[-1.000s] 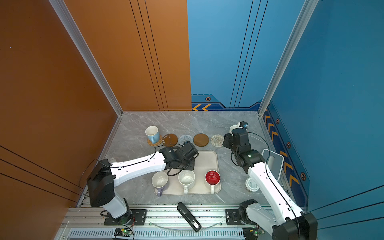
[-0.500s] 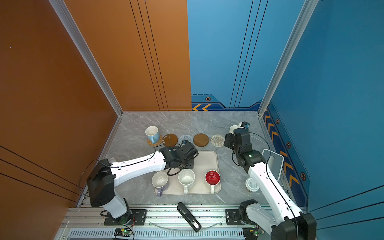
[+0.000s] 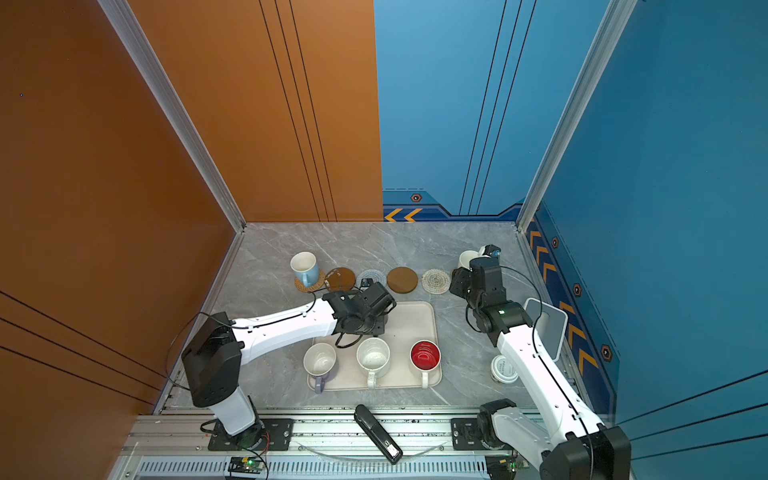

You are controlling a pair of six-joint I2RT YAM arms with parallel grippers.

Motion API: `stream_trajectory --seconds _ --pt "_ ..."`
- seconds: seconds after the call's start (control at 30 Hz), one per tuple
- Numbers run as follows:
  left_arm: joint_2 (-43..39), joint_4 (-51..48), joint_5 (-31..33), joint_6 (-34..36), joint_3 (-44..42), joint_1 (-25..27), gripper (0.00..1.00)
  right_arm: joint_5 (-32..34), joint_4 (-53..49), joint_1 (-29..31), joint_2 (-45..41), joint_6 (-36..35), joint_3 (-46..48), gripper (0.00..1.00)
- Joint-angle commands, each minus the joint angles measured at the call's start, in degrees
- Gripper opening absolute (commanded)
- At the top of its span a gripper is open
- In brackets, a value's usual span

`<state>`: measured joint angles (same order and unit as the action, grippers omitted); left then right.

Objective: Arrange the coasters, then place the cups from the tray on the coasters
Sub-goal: 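Lower left gripper onto the black mug rim and grasp it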

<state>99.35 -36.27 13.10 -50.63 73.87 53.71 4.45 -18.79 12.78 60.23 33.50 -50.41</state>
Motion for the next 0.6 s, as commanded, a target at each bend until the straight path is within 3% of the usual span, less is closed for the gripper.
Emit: stream_trajectory --seconds 0.0,0.57 --pt "1.23 -1.46 1.06 -0.4 1.71 -0.45 0.41 -1.06 0.98 -0.66 -0.07 -0.43 1.11 0.45" --pt "4.57 -1.52 0.43 0.53 3.04 -1.22 0.38 -2.29 1.19 -2.5 -0.77 -0.32 2.15 0.45"
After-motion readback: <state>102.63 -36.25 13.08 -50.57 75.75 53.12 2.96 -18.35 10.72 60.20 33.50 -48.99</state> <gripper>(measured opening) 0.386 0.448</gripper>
